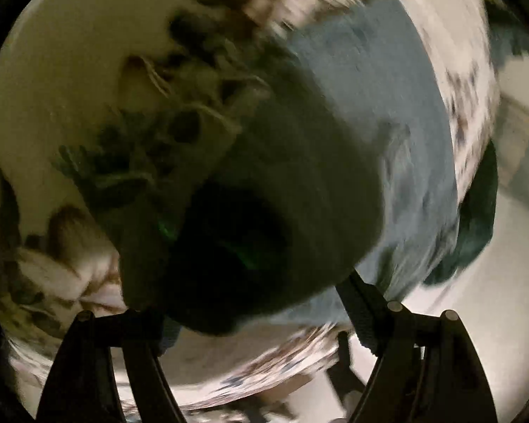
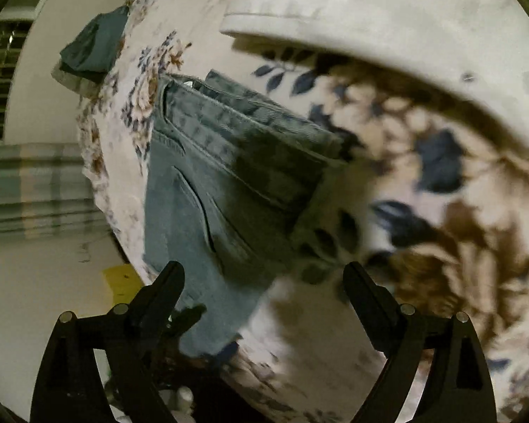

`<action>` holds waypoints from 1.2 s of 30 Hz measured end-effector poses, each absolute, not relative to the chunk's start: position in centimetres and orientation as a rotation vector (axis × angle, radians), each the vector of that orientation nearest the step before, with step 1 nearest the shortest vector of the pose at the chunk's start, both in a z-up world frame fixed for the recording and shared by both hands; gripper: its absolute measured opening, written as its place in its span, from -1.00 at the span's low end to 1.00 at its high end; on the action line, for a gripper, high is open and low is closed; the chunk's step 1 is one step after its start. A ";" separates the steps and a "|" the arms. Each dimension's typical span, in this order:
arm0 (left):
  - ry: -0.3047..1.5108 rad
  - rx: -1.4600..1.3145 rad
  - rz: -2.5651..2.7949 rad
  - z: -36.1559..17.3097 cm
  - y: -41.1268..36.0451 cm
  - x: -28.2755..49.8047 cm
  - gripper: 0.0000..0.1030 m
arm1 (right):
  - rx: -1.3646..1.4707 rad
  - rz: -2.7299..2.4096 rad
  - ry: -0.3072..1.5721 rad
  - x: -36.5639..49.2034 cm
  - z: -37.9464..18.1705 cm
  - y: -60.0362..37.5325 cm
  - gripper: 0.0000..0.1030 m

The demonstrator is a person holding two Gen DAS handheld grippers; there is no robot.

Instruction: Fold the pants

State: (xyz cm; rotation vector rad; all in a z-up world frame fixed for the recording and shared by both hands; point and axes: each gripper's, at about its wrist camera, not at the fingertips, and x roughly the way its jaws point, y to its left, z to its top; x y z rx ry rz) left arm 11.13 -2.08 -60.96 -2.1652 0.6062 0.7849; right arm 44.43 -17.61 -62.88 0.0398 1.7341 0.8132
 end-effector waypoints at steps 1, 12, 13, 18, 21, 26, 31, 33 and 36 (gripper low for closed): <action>0.602 -2.184 0.799 -61.2 -2.0 11.0 0.49 | 0.060 0.811 1.735 44.7 -63.5 -17.3 0.81; 0.591 -2.168 0.936 -61.3 0.1 10.7 -0.42 | 0.379 0.640 1.724 46.5 -68.9 -16.2 0.09; 0.595 -2.153 0.932 -61.0 0.5 10.6 -0.45 | 0.393 0.629 1.718 46.4 -68.9 -16.4 -0.06; 0.623 -2.022 0.894 -58.2 2.8 10.5 -0.54 | 0.445 0.625 1.698 45.4 -67.0 -17.2 -0.32; 0.653 -1.952 0.864 -56.2 4.2 10.8 -0.55 | 0.460 0.626 1.689 44.8 -65.2 -17.6 -0.38; 0.714 -1.762 0.798 -50.4 7.1 13.3 -0.56 | 0.517 0.629 1.667 44.0 -60.4 -19.2 -0.45; 0.775 -1.604 0.714 -45.0 8.5 16.1 -0.56 | 0.623 0.604 1.638 43.8 -55.7 -21.3 -0.47; 0.793 -1.554 0.671 -43.1 9.2 18.0 -0.57 | 0.650 0.593 1.610 44.2 -53.8 -22.4 -0.49; 0.801 -1.491 0.590 -40.2 9.7 22.0 -0.57 | 0.706 0.557 1.552 46.1 -50.3 -24.3 -0.51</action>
